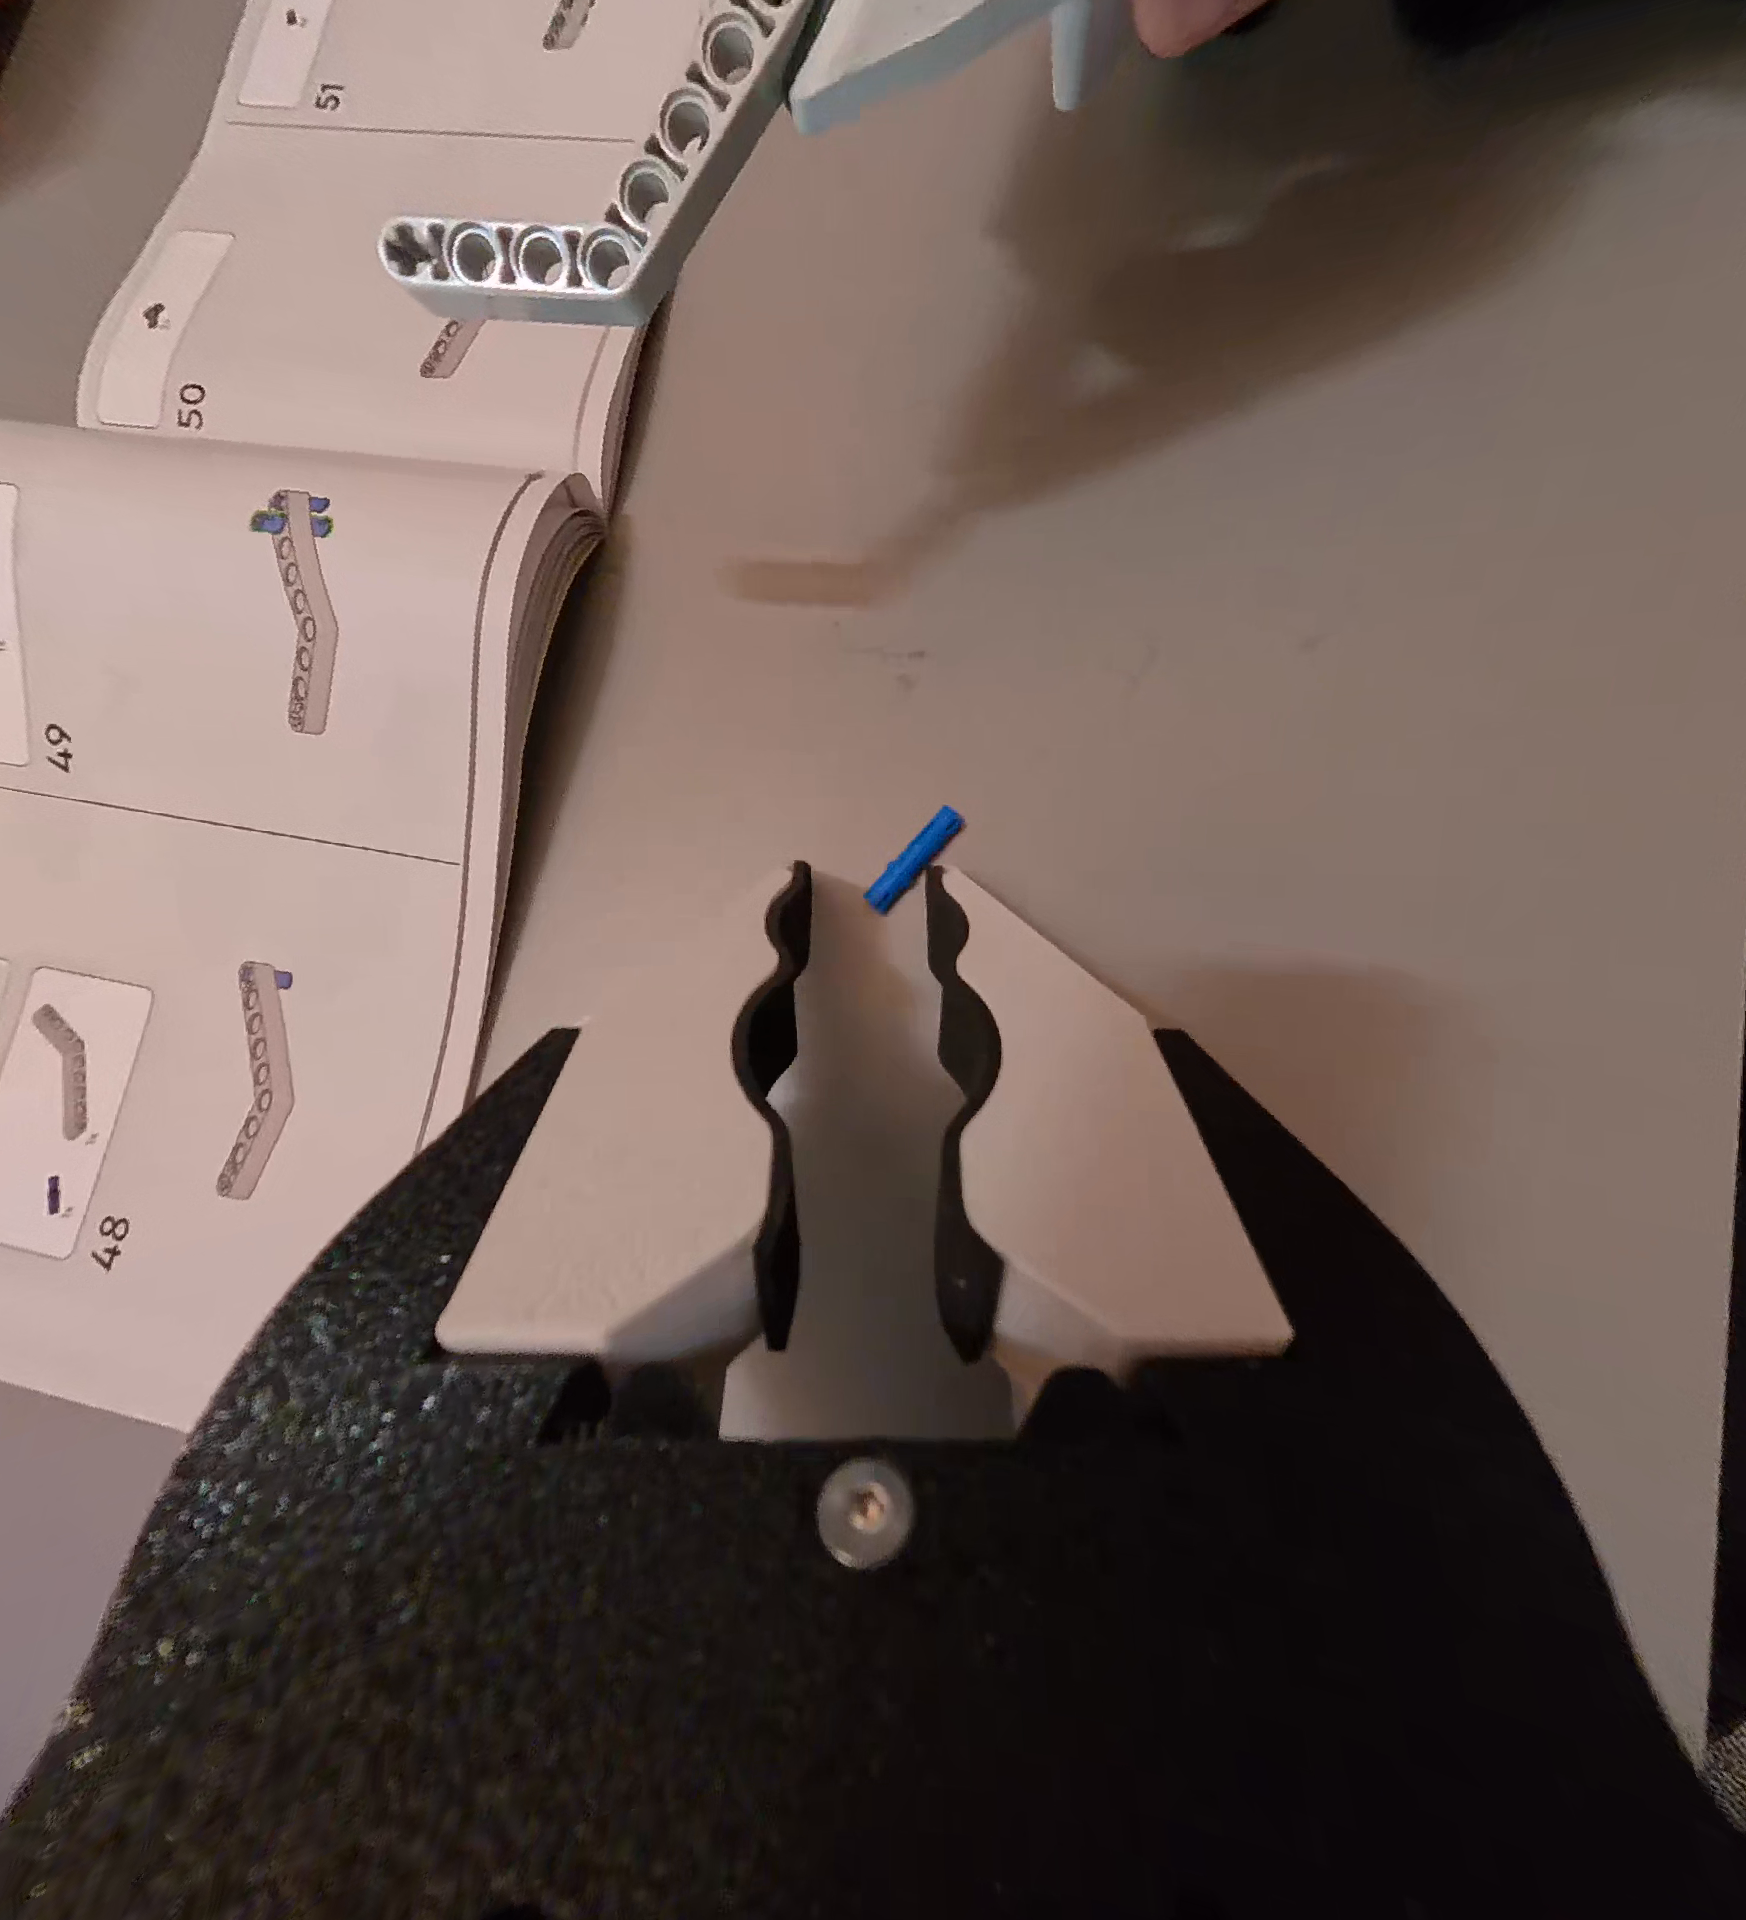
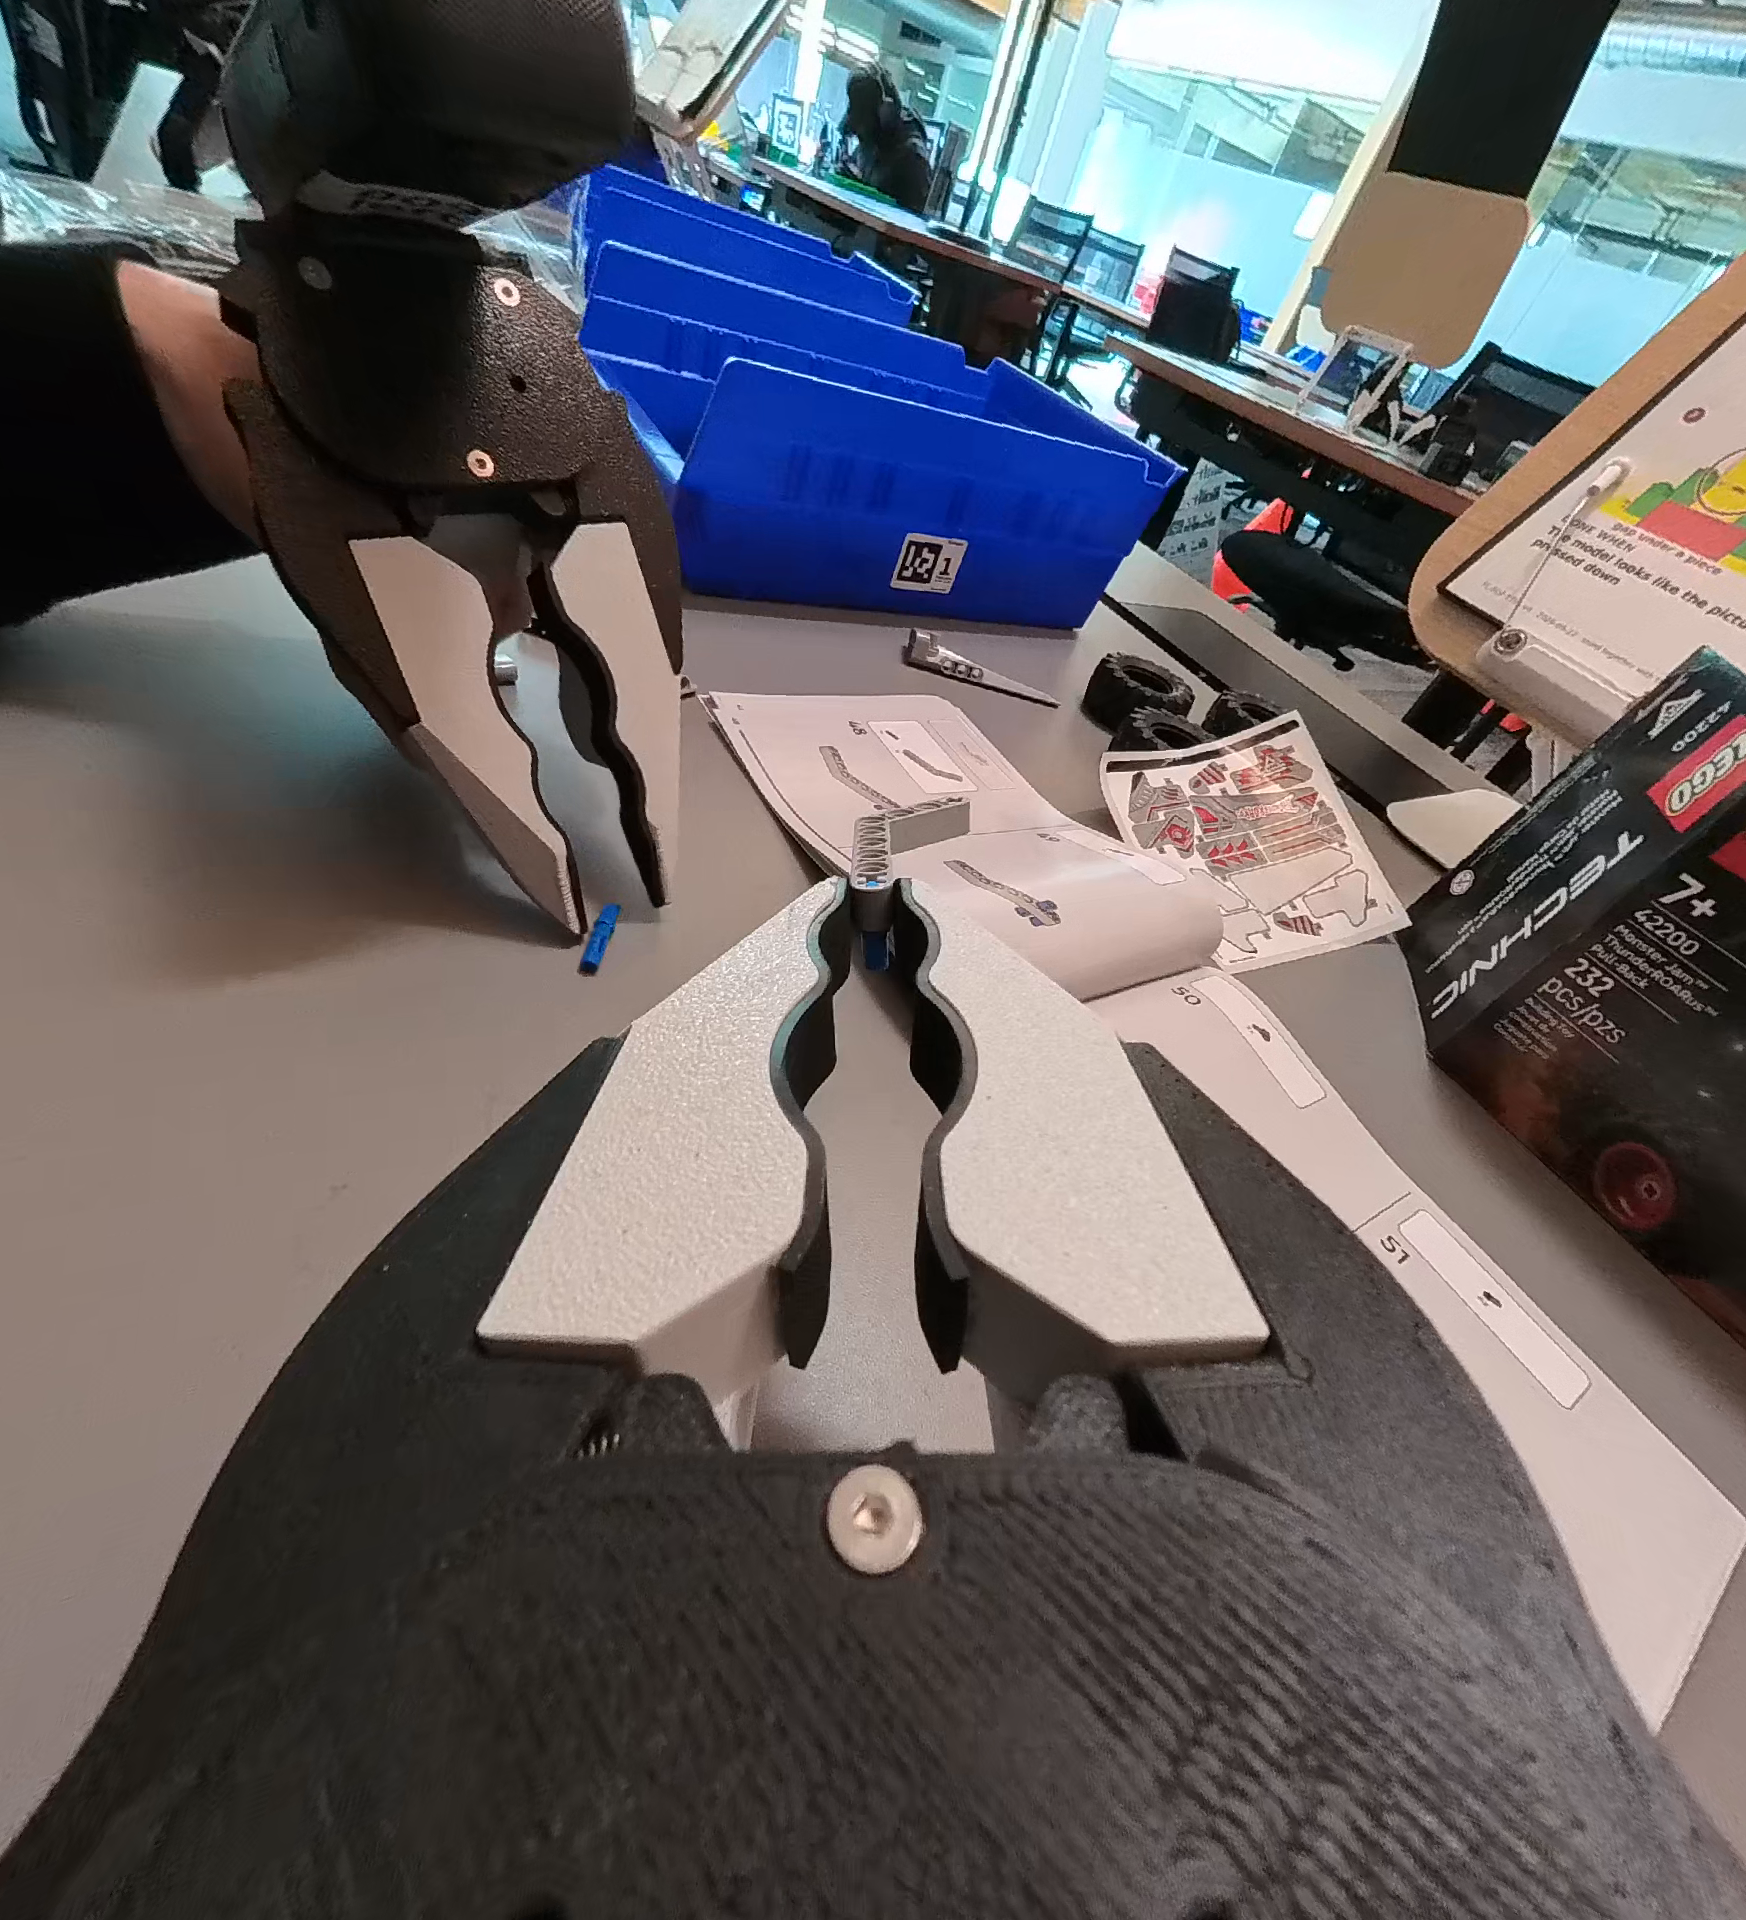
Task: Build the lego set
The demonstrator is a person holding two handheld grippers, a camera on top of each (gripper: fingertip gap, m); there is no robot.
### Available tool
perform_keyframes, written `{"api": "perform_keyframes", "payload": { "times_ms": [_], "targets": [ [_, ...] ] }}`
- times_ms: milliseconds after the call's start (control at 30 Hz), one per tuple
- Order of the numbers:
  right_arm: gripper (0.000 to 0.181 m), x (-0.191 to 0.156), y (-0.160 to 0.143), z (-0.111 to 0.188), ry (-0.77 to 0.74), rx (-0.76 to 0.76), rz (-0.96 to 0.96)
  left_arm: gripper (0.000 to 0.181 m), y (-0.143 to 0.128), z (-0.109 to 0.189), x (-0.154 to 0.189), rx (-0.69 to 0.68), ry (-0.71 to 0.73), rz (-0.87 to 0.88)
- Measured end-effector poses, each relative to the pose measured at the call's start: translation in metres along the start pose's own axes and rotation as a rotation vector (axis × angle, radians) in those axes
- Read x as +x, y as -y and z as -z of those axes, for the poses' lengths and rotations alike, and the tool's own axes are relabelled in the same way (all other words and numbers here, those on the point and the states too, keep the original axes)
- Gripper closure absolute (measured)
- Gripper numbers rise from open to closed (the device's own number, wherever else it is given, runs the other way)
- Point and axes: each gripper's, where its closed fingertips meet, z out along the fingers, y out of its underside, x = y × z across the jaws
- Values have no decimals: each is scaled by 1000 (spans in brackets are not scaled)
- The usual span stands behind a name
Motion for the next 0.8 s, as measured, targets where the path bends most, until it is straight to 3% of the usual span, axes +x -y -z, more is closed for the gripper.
{"api": "perform_keyframes", "payload": {
  "times_ms": [567, 633, 800],
  "targets": [
    [176, -3, -2, -1, 20, -15, 11, 179, 2, -4, 6, 52, -72, 47],
    [176, -4, -2, -2, 28, -17, 2, 179, 2, -5, 6, 39, -50, -13],
    [175, -3, -3, -2, 45, -25, -23, 179, 13, 6, -9, -39, 175, -288]
  ]
}}
